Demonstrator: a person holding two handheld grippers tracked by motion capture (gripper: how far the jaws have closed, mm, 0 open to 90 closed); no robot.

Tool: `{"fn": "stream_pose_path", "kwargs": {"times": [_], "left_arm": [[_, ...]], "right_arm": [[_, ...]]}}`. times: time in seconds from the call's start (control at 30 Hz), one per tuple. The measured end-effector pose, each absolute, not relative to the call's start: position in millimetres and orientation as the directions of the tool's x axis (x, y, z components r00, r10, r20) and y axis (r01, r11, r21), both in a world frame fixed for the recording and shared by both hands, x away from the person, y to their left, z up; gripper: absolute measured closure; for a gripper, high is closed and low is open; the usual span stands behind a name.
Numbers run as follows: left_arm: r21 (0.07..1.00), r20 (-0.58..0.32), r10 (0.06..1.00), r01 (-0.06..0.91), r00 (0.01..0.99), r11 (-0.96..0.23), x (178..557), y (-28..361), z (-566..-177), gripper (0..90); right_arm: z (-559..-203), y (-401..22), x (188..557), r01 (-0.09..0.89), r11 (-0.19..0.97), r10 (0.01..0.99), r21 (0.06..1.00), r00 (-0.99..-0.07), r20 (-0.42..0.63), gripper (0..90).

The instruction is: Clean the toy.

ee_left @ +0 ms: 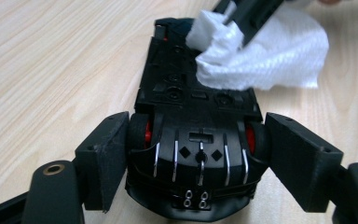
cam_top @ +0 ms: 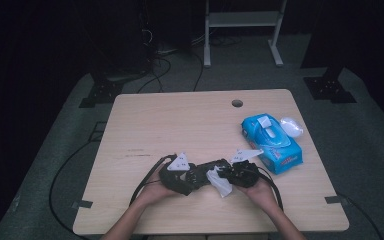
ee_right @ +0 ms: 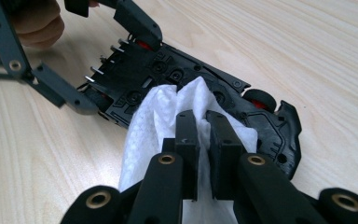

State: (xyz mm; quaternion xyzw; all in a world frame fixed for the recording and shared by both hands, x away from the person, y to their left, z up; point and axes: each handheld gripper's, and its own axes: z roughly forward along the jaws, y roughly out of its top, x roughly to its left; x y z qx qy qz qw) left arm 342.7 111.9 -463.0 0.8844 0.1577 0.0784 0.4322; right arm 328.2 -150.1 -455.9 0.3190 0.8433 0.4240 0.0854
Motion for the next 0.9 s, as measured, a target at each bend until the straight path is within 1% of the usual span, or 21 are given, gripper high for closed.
{"fn": "stream_pose_path", "kwargs": {"times": [0.17, 0.2, 0.27, 0.33, 0.43, 0.57, 0.73, 0.9], "left_arm": [[0.804, -0.110, 0.360, 0.296, 0.926, -0.515, 348, 119, -463, 22.8], [0.804, -0.143, 0.360, 0.321, 0.922, -0.501, 351, 121, -462, 22.6], [0.779, -0.205, 0.384, 0.387, 0.900, -0.493, 355, 123, -464, 18.8], [0.765, -0.259, 0.398, 0.438, 0.880, -0.472, 360, 129, -468, 18.4], [0.749, -0.314, 0.407, 0.488, 0.857, -0.448, 366, 134, -471, 18.4], [0.738, -0.349, 0.400, 0.512, 0.847, -0.440, 367, 133, -473, 21.9], [0.726, -0.393, 0.370, 0.531, 0.842, -0.437, 368, 131, -474, 29.8], [0.700, -0.430, 0.322, 0.537, 0.843, -0.471, 366, 123, -476, 32.9]], "right_arm": [[-457, -148, 324, 0.441, 0.456, 0.593, 0.773, -0.798, 0.106, 83.2], [-457, -147, 324, 0.434, 0.463, 0.586, 0.773, -0.804, 0.100, 83.2], [-457, -146, 322, 0.418, 0.474, 0.574, 0.775, -0.814, 0.088, 83.3], [-458, -147, 320, 0.412, 0.479, 0.569, 0.775, -0.818, 0.083, 83.4], [-458, -147, 318, 0.410, 0.474, 0.572, 0.779, -0.816, 0.082, 83.5], [-459, -147, 317, 0.402, 0.478, 0.574, 0.781, -0.816, 0.069, 83.6], [-461, -148, 312, 0.385, 0.483, 0.572, 0.786, -0.819, 0.050, 83.9], [-461, -149, 306, 0.375, 0.486, 0.570, 0.790, -0.821, 0.039, 84.1]]}}
